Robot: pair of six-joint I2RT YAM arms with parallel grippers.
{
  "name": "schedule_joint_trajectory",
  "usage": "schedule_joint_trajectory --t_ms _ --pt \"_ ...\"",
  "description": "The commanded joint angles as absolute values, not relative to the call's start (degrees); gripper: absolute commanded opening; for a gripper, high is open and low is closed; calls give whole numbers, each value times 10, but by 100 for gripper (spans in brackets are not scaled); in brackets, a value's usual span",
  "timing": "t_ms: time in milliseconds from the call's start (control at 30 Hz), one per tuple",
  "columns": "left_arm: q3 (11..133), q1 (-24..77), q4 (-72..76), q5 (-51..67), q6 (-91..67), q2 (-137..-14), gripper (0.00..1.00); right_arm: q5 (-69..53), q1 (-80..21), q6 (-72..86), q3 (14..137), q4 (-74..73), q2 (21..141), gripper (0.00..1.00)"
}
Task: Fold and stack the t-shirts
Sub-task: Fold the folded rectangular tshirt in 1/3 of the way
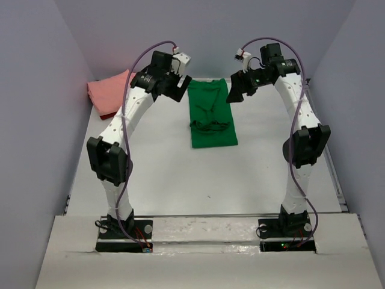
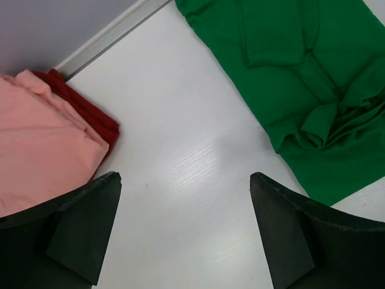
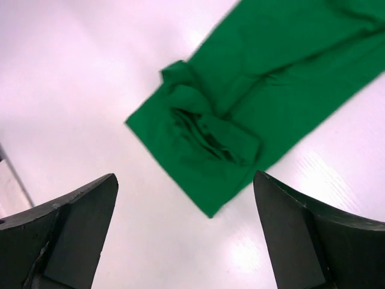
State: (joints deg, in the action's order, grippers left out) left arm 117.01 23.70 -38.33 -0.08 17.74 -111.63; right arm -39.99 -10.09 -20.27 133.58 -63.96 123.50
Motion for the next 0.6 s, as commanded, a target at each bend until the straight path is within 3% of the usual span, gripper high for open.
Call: schedule_joint_trajectory --t_ms 0,200,567 --pt "1086 215 -371 -36 171 -1059 99 -504 -98 -253 1283 -726 1209 100" --pt "977 181 -337 -46 177 -1016 99 -568 -98 -357 1232 -833 1266 100" --pt "969 135 -345 -33 173 -1016 99 -562 -109 -400 1219 -852 1348 100"
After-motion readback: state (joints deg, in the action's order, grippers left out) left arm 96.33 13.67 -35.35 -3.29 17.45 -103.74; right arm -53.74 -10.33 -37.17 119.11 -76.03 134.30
